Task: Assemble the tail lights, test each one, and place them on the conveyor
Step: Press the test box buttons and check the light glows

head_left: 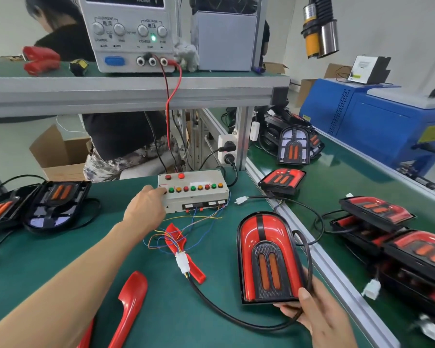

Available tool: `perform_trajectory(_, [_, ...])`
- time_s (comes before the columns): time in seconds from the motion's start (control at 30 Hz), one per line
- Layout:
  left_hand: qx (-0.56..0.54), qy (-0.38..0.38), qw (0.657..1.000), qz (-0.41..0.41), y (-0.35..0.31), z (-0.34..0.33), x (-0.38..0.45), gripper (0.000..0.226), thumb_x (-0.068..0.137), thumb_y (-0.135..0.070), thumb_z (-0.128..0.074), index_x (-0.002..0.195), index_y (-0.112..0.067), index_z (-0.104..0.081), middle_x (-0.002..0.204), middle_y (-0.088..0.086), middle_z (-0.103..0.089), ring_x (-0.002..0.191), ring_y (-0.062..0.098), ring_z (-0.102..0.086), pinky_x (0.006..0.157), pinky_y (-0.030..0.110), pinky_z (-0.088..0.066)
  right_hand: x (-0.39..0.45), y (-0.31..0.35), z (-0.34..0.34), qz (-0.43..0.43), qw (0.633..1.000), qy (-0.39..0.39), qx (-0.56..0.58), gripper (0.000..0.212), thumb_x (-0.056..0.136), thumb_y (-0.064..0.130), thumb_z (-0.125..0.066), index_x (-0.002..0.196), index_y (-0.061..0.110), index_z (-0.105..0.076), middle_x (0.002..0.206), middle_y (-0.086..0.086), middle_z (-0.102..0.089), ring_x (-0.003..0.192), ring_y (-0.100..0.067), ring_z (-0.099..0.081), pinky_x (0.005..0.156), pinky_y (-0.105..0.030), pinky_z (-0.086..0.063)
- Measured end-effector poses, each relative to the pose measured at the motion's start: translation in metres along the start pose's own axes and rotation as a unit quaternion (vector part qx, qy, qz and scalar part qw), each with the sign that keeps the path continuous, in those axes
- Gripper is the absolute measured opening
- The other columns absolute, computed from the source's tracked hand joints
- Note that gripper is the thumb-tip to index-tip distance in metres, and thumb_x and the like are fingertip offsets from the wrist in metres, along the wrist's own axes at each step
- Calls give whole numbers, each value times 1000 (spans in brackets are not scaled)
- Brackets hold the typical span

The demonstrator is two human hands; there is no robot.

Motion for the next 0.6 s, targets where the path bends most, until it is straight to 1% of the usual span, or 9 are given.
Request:
perform_trajectory(0.1, [-8, -12, 1000, -2, 2, -2, -1, 47, 95, 1, -46, 140, -10, -56, 119, 16, -55, 105, 37, -61, 87, 39, -49, -1, 0, 0, 3, 1000, 9, -5, 39, 102, 2, -49, 130, 27, -58, 107, -5, -79, 89, -35, -77, 68, -28, -63])
perform_trajectory(0.23, [2, -2, 1000, -4, 3, -4, 2, 51, 93, 3, -45, 141, -12, -56, 119, 16, -55, 106, 37, -61, 89, 40, -49, 0, 1, 0, 7, 1000, 6, -6, 37, 100, 2, -51, 129, 24, -59, 106, -6, -79, 87, -37, -77, 66, -29, -62])
perform_trajectory(0.37, [4, 1, 1000, -7, 4, -5, 2, 53, 92, 3, -46, 141, -13, -56, 116, 16, -51, 103, 38, -60, 87, 43, -50, 0, 4, -1, 17, 1000, 3, 3, 37, 93, 11, -56, 128, 24, -60, 105, -9, -78, 86, -37, -77, 67, -30, -63])
perform_trajectory(0.43, [-1, -5, 1000, -12, 5, -5, 2, 51, 93, 3, -46, 141, -10, -56, 121, 16, -49, 105, 37, -57, 91, 45, -51, 0, 5, -2, 19, 1000, 1, 1, 37, 91, 14, -56, 126, 25, -61, 104, -10, -78, 87, -37, -77, 67, -30, -63])
perform_trajectory(0.53, [-3, -24, 999, -34, 2, -5, 1, 44, 91, 4, -47, 133, -1, -60, 135, 16, -49, 116, 38, -54, 102, 44, -46, 0, 2, -1, 23, 1000, 0, -8, 35, 97, 8, -54, 127, 25, -61, 104, -8, -79, 86, -36, -77, 67, -29, -63])
perform_trajectory(0.6, [-13, -35, 998, -44, -1, -4, 1, 44, 90, 4, -47, 133, 1, -59, 138, 16, -53, 119, 38, -55, 103, 42, -45, -1, 1, -1, 23, 1000, -1, -11, 37, 98, 5, -52, 128, 25, -61, 104, -7, -79, 87, -36, -77, 67, -29, -63])
Point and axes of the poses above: each hand's wrist, its own x-axis towards the middle knuckle, its own z-axis out of the back of the hand, y = z × x, the point moved 4 cm from there along x, towards the middle knuckle
